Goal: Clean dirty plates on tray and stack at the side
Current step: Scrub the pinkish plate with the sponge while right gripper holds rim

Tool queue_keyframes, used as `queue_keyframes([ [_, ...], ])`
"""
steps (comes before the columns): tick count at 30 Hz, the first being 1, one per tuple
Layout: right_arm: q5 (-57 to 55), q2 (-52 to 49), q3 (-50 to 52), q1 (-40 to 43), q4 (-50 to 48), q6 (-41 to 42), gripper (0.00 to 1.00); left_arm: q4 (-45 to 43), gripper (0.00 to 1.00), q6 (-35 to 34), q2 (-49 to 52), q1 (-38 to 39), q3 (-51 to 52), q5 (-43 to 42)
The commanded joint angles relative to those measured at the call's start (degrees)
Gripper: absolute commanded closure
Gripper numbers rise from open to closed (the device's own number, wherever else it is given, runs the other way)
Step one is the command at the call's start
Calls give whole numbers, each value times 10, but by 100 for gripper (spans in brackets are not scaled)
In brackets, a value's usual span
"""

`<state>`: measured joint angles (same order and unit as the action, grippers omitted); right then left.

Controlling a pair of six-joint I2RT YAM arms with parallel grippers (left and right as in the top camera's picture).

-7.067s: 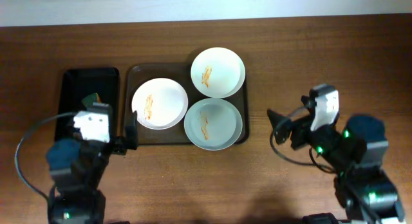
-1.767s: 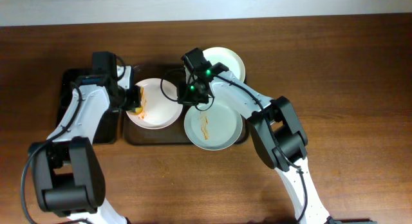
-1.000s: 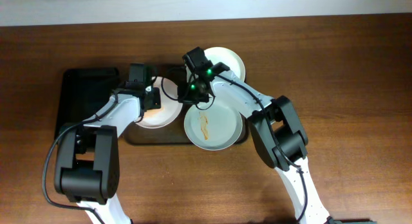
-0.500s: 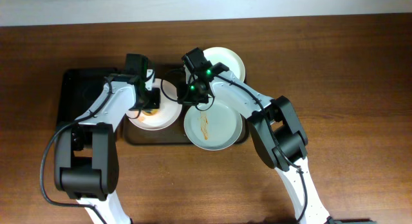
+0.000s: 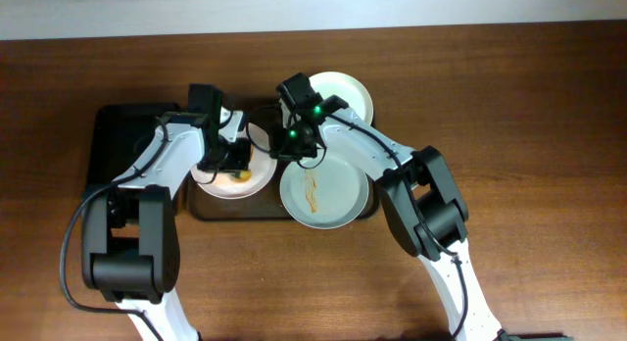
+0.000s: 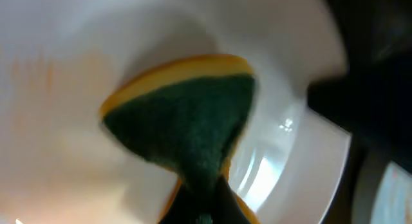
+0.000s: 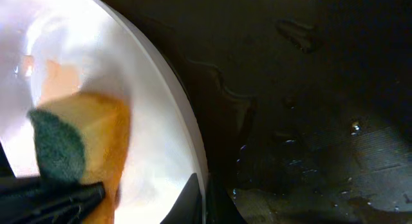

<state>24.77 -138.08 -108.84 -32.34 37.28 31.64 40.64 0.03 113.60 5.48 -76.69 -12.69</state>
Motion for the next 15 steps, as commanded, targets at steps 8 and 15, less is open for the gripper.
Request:
queue_keyframes([
  [8, 9, -6, -1, 1, 2, 1, 96, 61, 99, -285, 80, -63, -6, 230],
  [15, 9, -6, -1, 1, 2, 1, 96, 70, 99, 59, 80, -62, -6, -97],
])
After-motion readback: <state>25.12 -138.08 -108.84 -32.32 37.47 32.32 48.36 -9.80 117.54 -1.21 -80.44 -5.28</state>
